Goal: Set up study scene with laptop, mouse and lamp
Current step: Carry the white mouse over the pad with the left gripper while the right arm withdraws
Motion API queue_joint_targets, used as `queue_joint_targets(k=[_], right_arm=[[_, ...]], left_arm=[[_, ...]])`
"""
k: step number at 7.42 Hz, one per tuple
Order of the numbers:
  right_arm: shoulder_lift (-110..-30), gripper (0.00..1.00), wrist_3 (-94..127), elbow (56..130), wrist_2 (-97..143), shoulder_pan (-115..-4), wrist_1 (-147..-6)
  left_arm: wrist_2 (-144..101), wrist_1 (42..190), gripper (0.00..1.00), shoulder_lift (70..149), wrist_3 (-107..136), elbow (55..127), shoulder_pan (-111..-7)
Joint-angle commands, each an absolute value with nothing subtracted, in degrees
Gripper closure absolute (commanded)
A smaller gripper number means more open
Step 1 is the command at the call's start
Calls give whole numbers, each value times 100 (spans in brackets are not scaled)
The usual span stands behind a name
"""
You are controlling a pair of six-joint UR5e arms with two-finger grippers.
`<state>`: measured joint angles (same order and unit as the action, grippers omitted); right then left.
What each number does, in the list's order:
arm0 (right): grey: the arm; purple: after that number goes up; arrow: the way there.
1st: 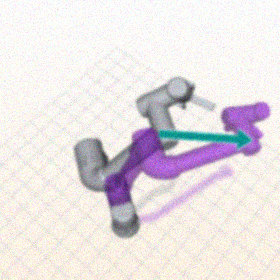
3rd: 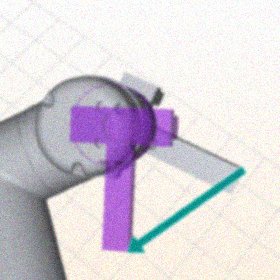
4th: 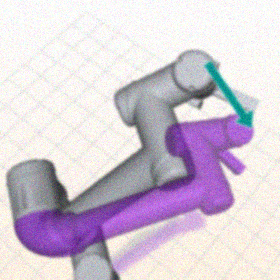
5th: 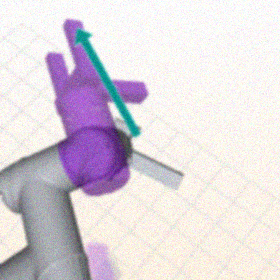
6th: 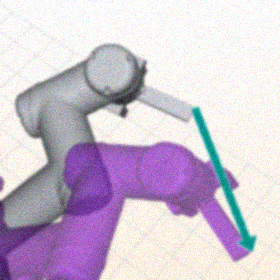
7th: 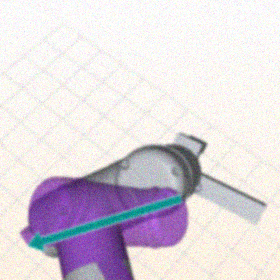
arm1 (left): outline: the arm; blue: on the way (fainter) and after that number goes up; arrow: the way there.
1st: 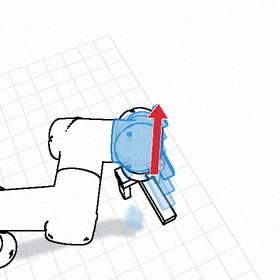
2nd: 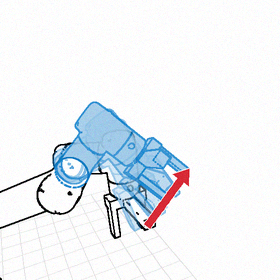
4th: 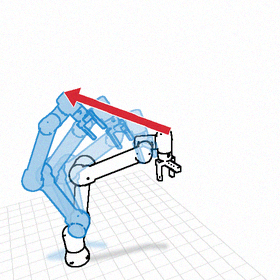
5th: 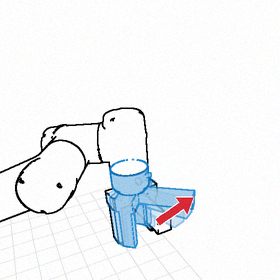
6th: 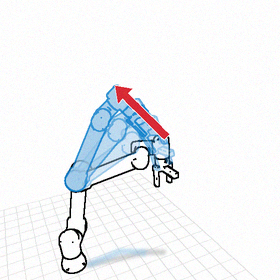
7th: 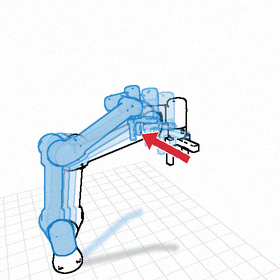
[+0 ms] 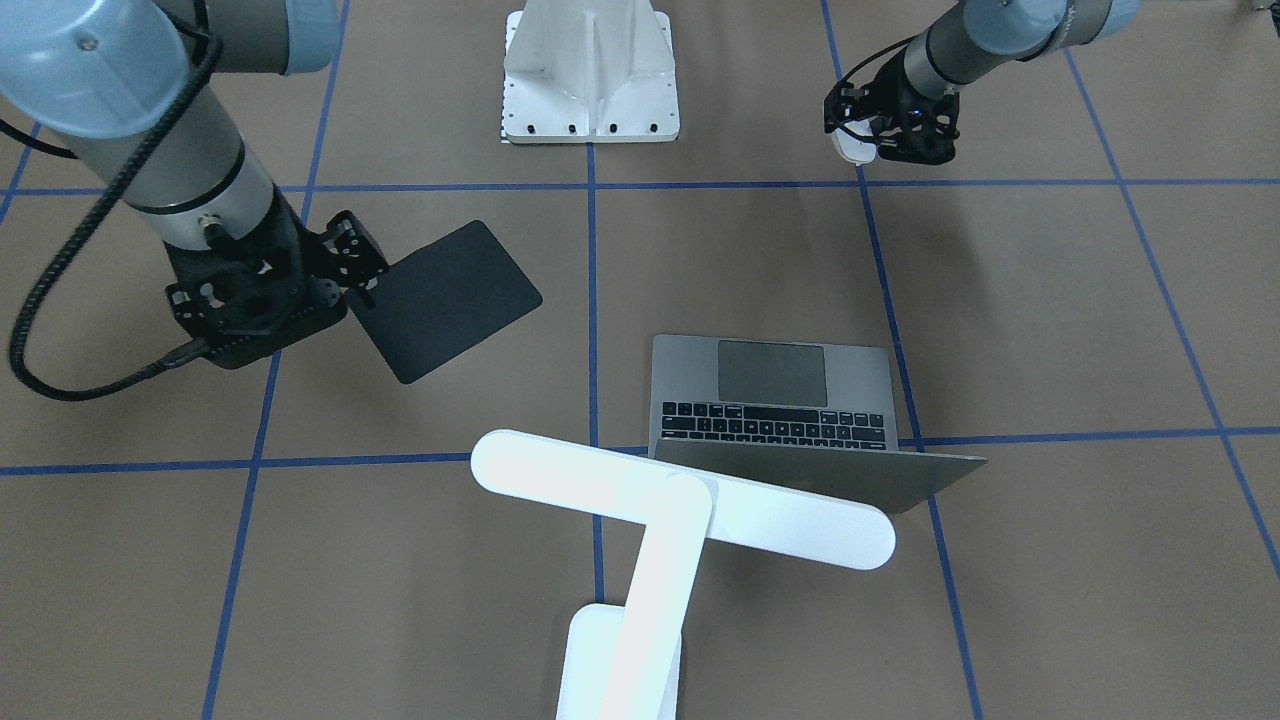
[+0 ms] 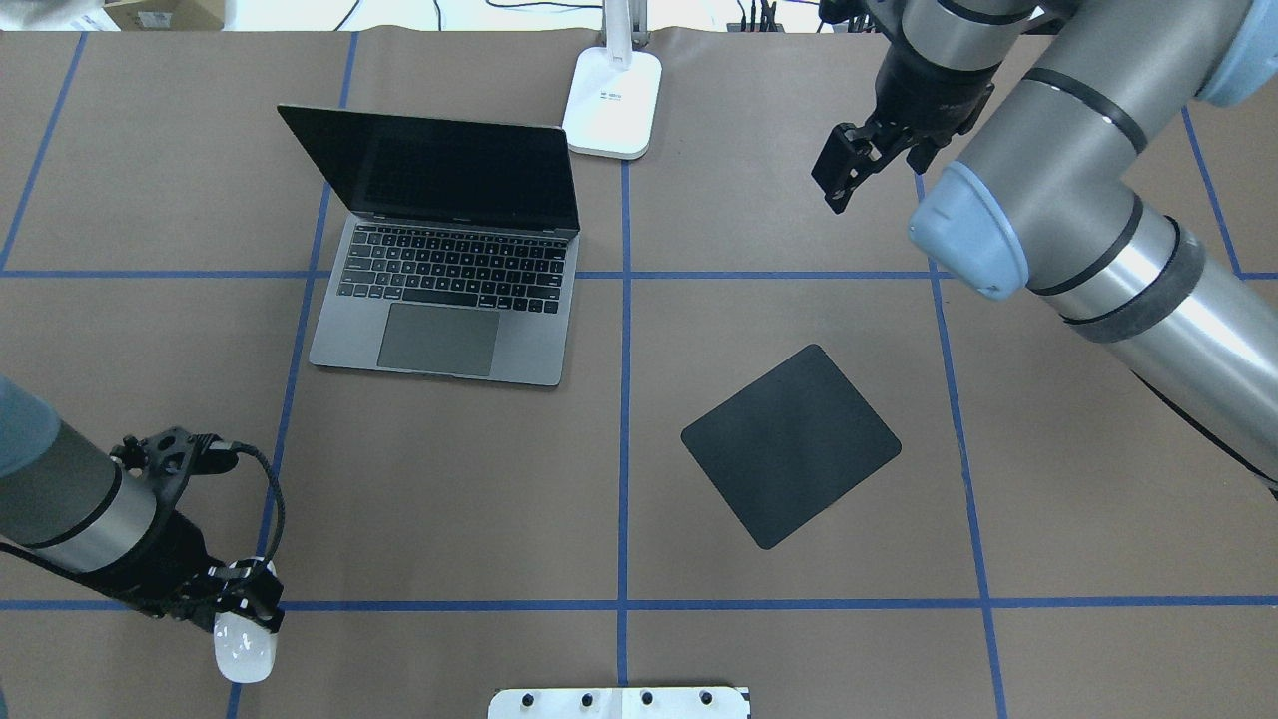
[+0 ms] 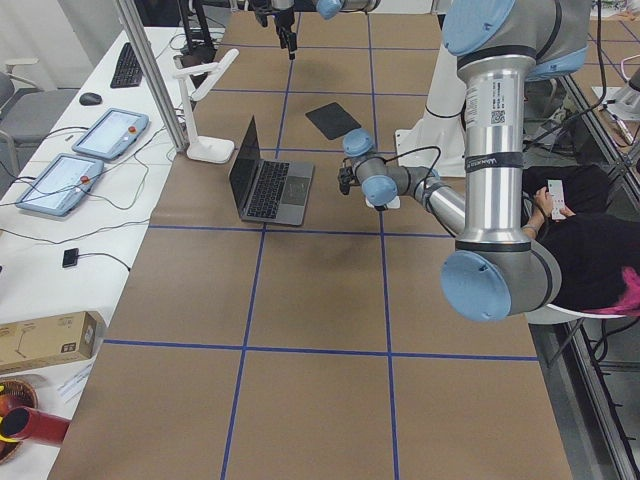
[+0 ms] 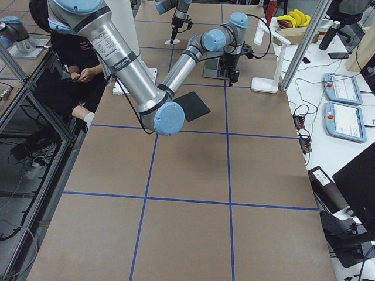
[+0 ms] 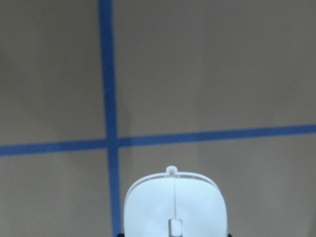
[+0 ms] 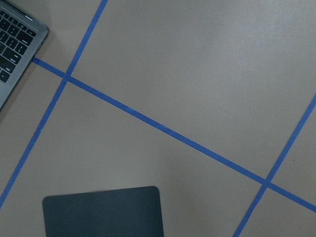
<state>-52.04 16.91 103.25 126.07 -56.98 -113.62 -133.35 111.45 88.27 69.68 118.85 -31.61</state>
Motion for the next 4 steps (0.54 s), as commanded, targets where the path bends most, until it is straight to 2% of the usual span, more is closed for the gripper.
queue_joint_targets(k=[1,4], right_arm=[[-5553,0,1583,10354,12665,-6142,-11355],[-5756,0,1441,10178,12665,-6643,-11347]], left_arm=[[-13342,11118,35,9848,6961,11323,-3576],[-13342,11127,35,11421,6952,10015,-3937]])
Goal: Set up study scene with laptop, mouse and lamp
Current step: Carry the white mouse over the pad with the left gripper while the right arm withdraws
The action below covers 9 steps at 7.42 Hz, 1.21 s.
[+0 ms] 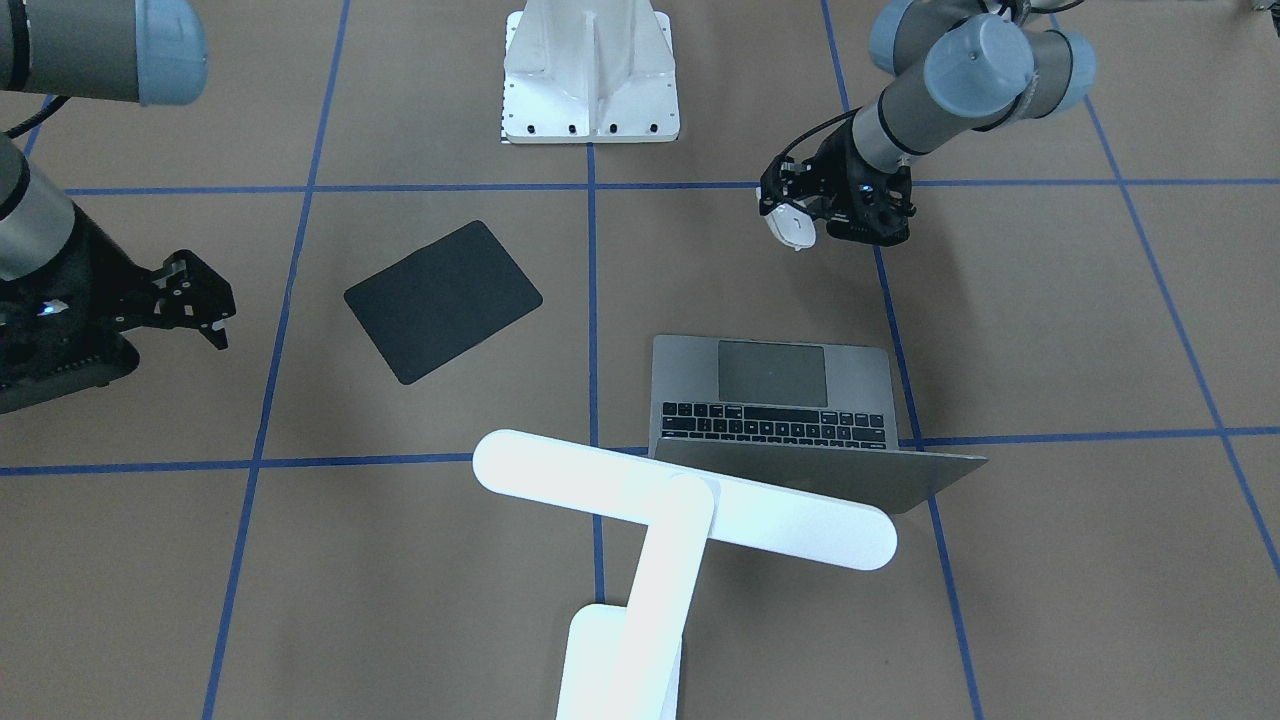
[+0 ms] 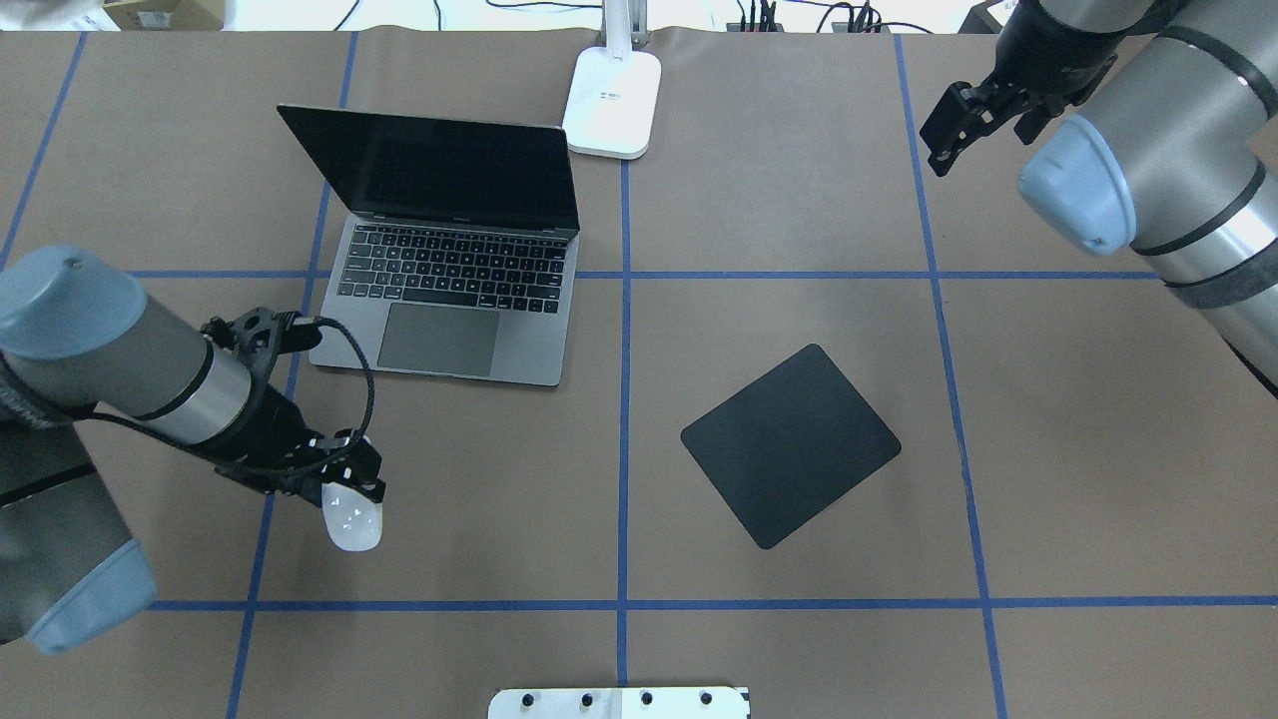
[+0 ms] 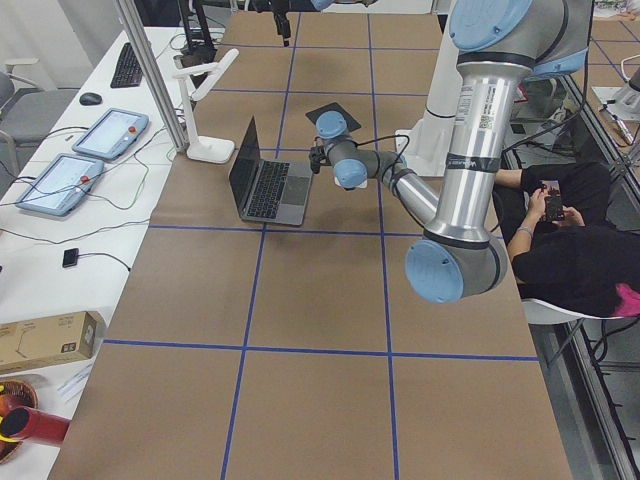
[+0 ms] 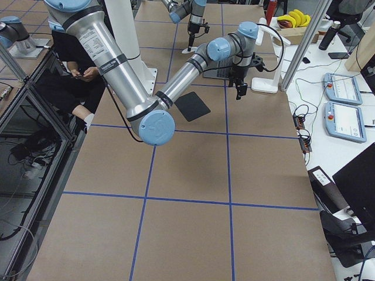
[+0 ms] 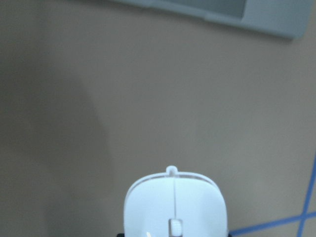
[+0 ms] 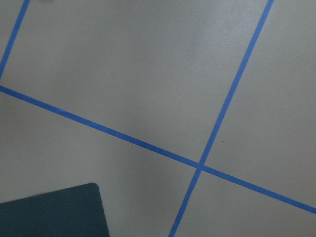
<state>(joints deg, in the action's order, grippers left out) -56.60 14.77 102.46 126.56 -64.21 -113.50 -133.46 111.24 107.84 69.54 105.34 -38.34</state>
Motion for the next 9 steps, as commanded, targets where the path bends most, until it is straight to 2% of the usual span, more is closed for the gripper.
queue_joint_targets(k=[1,3,4,6,9], right_arm=[[-5913,0,1476,10169,12743,-6775,-11338],[-6378,0,1468,10186,12858,-7022,-10937],[-6764,0,1450,10091,12850,-7083,-10194],[-6820,0,1415,9626,12832,-7215,-9747],[-6995,0,905,9598,13112,-7838,-9817]], left_arm=[[-13342,11101,35,11835,6961,9724,-3929],[-13342,10367,35,12669,7013,9554,-3903],[-13316,10110,35,13083,7031,9362,-3876],[-13211,10116,35,13987,7180,8460,-3648],[-12641,10125,35,15017,7277,7387,-3122]])
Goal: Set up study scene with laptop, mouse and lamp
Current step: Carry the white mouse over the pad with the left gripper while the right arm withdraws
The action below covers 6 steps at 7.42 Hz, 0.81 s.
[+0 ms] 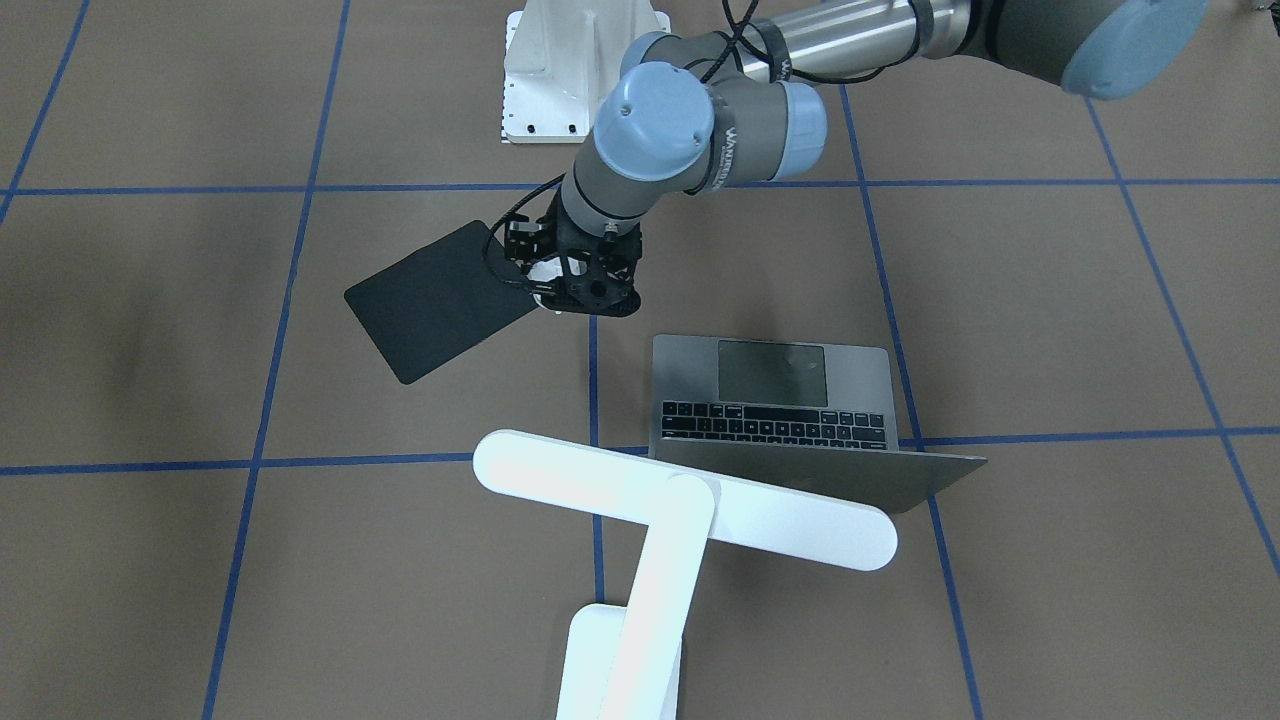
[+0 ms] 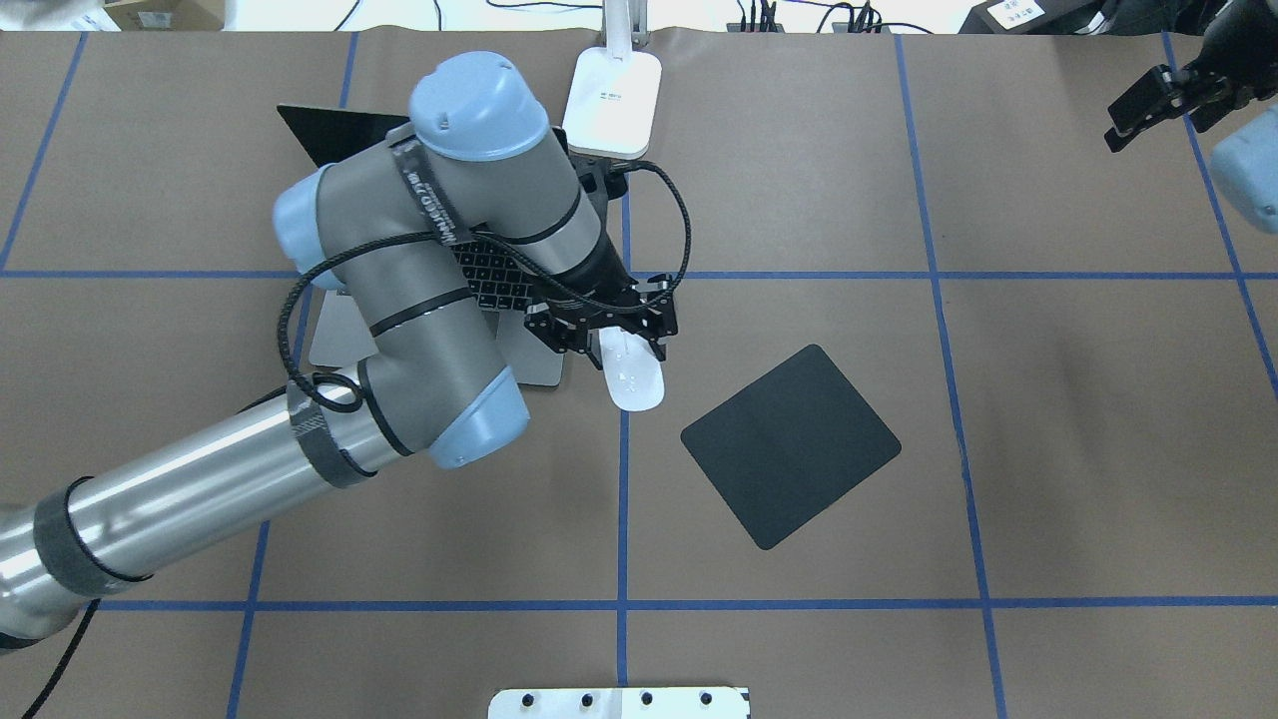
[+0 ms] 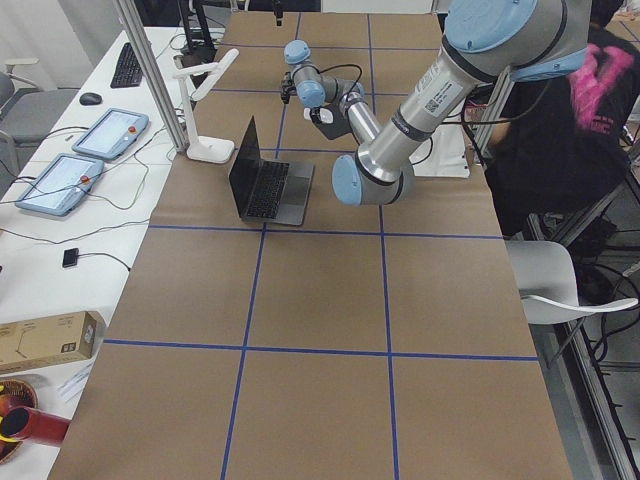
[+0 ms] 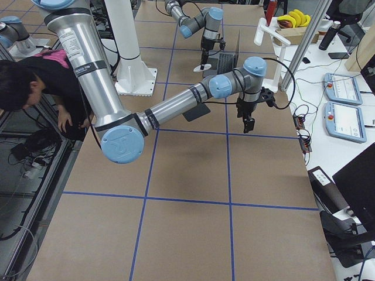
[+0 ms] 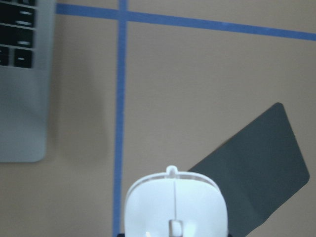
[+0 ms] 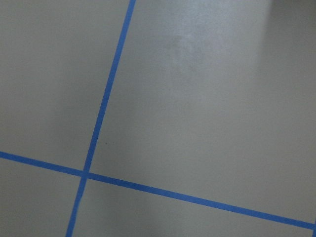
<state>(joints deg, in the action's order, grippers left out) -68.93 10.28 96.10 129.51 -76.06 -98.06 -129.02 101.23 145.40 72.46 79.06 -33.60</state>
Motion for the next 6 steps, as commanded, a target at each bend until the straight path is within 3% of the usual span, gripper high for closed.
queue_joint_targets(k=[1,3,6], right_arm=[[-7013,0,905,9598,13157,-7927,-9826],[-7014,0,905,9589,13175,-7980,-9835],[-7022,0,905,9589,13262,-8033,-9826]], left_arm=[[-12595,10134,35,15377,7260,6922,-3033],[-12456,10195,35,15600,7129,6426,-2901],[-12358,10204,32,15566,7075,6355,-2760]])
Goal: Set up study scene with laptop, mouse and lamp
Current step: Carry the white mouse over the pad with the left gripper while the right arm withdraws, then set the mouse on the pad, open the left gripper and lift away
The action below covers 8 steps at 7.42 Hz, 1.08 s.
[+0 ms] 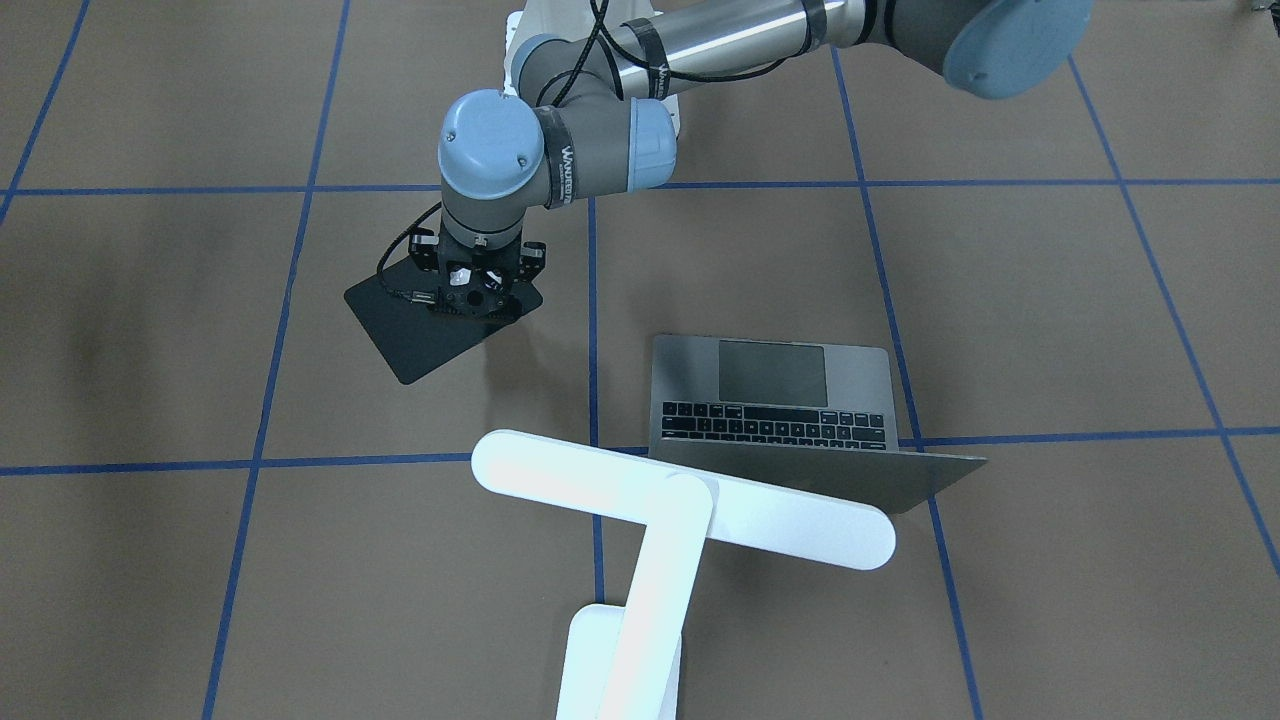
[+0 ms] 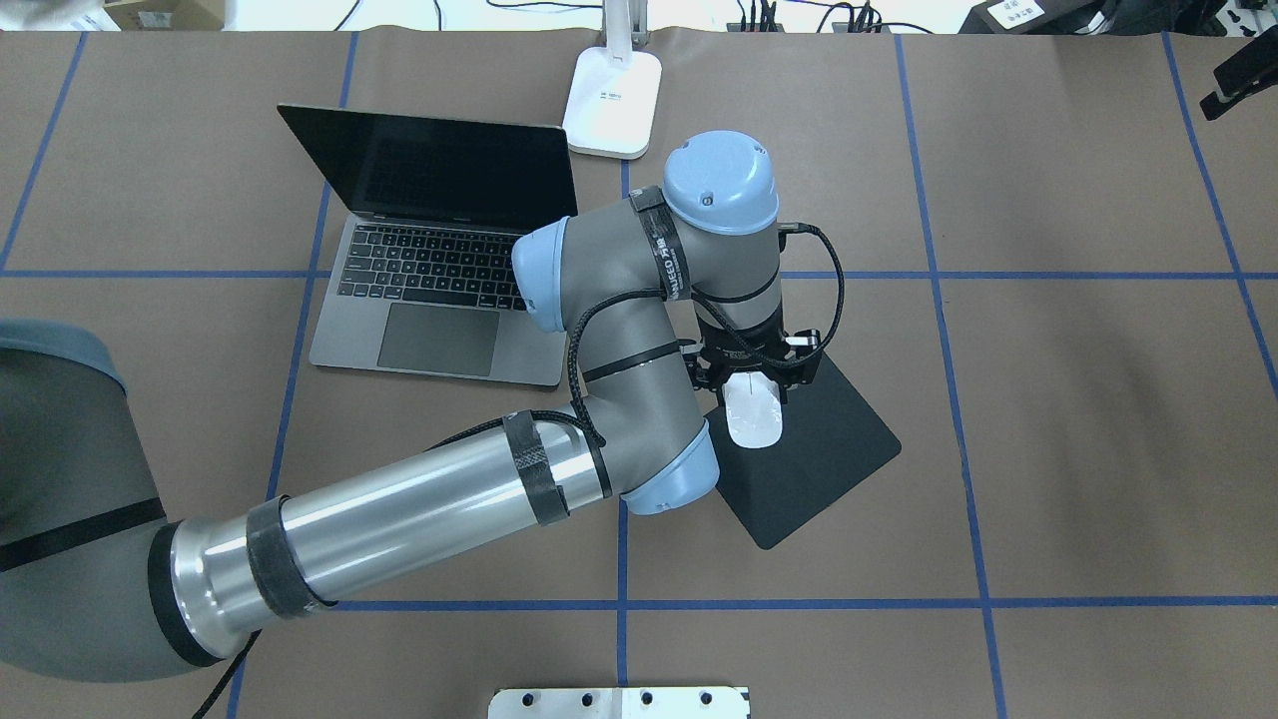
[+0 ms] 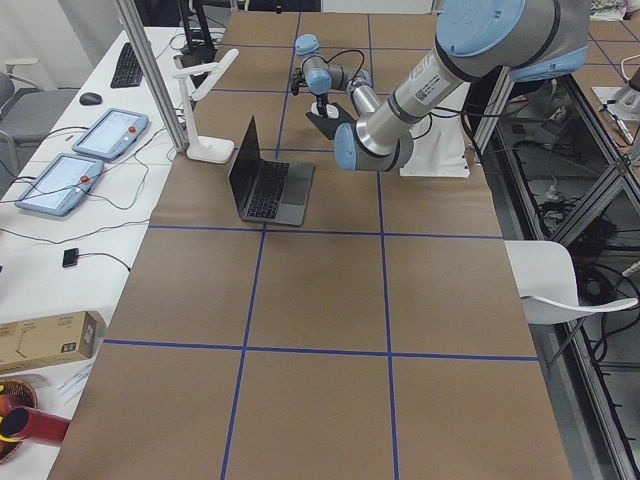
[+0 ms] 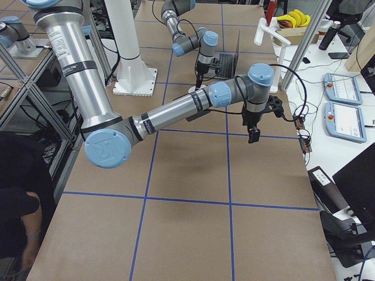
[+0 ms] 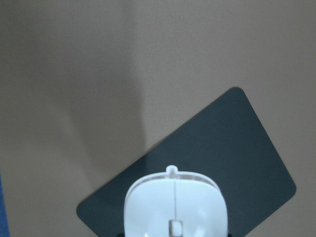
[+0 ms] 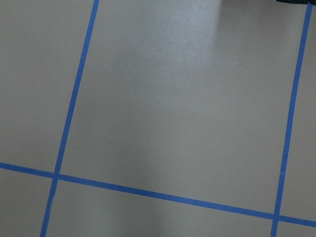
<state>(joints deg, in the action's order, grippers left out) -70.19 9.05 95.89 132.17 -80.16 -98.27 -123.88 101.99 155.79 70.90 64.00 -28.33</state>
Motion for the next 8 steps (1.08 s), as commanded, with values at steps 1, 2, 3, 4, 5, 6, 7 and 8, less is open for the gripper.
queue_joint_targets(k=[1,2,3,4,5,6,7,8], right_arm=[[-7031,0,905,9589,13289,-8033,-9826],[-7031,0,905,9615,13289,-8042,-9817],[-7040,0,905,9624,13359,-8103,-9817],[-7118,0,905,9641,13499,-8130,-9765],[-7276,0,897,9737,13474,-8139,-9739],[-7303,0,896,9834,13430,-8156,-9738],[-7460,0,896,9852,13351,-8148,-9730],[-7418,0,888,9853,13246,-8147,-9729]], left_arm=[[-12357,10195,31,15565,7075,6354,-2751],[-12323,10195,0,15557,6979,6398,-2751],[-12244,10143,0,15557,6761,6520,-2768],[-12234,10099,0,15522,6698,6608,-2821],[-12243,10064,0,15217,6689,7010,-2900],[-12313,9507,0,14770,6506,7866,-3170],[-12383,8379,0,14209,5808,9128,-3338],[-12384,7593,0,13716,5157,10072,-3688]])
